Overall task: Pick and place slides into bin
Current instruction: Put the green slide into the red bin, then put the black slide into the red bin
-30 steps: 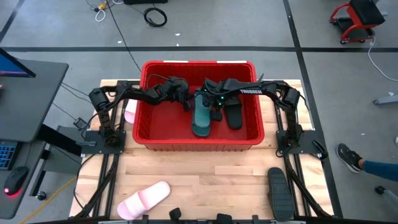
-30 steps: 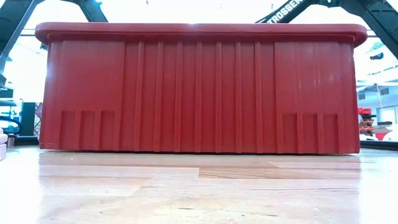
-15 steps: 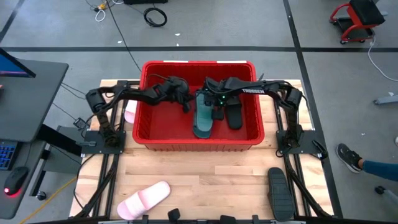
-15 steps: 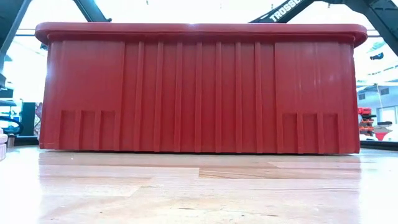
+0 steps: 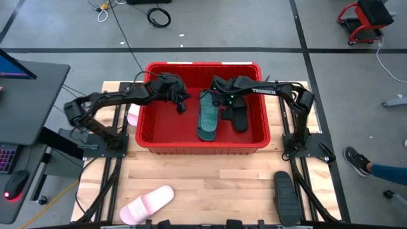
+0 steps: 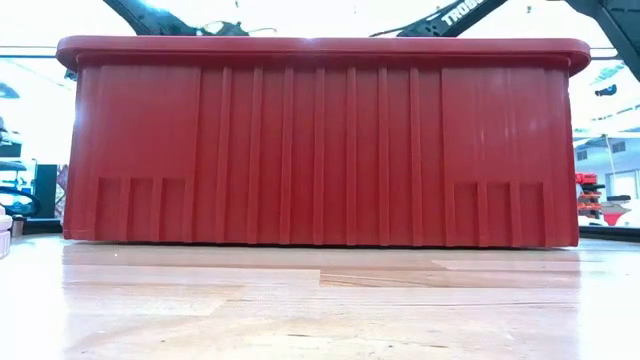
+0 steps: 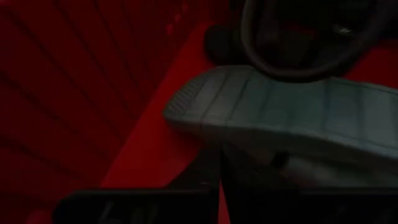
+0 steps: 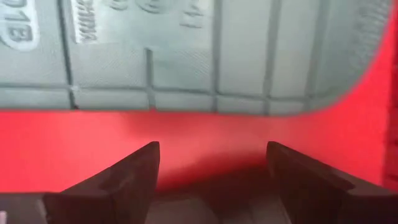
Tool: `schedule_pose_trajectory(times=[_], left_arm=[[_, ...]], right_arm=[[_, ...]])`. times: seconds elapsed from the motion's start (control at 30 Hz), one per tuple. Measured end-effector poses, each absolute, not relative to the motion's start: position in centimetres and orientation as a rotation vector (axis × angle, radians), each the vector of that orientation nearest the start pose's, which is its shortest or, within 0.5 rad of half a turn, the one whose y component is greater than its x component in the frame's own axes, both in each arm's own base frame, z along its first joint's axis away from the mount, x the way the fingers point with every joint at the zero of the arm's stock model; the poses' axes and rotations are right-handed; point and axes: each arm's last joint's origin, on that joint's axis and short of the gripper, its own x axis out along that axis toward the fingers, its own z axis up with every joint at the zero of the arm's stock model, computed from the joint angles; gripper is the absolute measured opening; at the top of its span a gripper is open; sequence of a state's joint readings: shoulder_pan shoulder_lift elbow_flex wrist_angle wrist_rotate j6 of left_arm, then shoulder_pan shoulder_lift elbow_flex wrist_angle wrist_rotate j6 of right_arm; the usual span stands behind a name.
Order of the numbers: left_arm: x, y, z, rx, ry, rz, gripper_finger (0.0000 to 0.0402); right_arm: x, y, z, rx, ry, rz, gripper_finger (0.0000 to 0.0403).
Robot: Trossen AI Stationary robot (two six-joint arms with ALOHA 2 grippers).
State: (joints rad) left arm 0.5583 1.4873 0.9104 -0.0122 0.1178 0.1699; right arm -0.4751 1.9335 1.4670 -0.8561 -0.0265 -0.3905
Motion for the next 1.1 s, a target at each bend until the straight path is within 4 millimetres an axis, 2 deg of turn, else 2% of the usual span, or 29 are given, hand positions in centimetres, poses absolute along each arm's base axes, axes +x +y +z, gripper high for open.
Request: schedule_pose_trajectory(times=[0.23,0.4,0.57,0.8,0.93,1.1], left_arm=[[24.1,14.7,26.7,-0.024,0.574,0.384,0.0007],[22.6,13.7,28.5,-0.013,0.539,0.384,0.0025],[21.5,13.0,29.5,-0.016,0.527,0.384,0.0022],[20.7,12.4,29.7,-0.090,0.542,0.398,0.0005],[20.6,12.3,29.7,-0.152,0.547,0.410,0.0013],[20.9,11.8,29.8,-0.208,0.516,0.408,0.0021]], right_arm=[[35.0,-17.7,17.6,0.028,1.339,-0.073,0.0302],[36.0,-18.3,17.6,-0.019,1.243,-0.108,0.0302],[36.3,-18.5,17.8,-0.048,1.210,-0.114,0.0302],[35.3,-18.0,17.6,-0.027,1.323,-0.102,0.0302],[34.4,-17.1,19.2,-0.056,1.384,-0.154,0.0302],[33.1,-15.6,23.4,-0.119,1.357,-0.262,0.0302]])
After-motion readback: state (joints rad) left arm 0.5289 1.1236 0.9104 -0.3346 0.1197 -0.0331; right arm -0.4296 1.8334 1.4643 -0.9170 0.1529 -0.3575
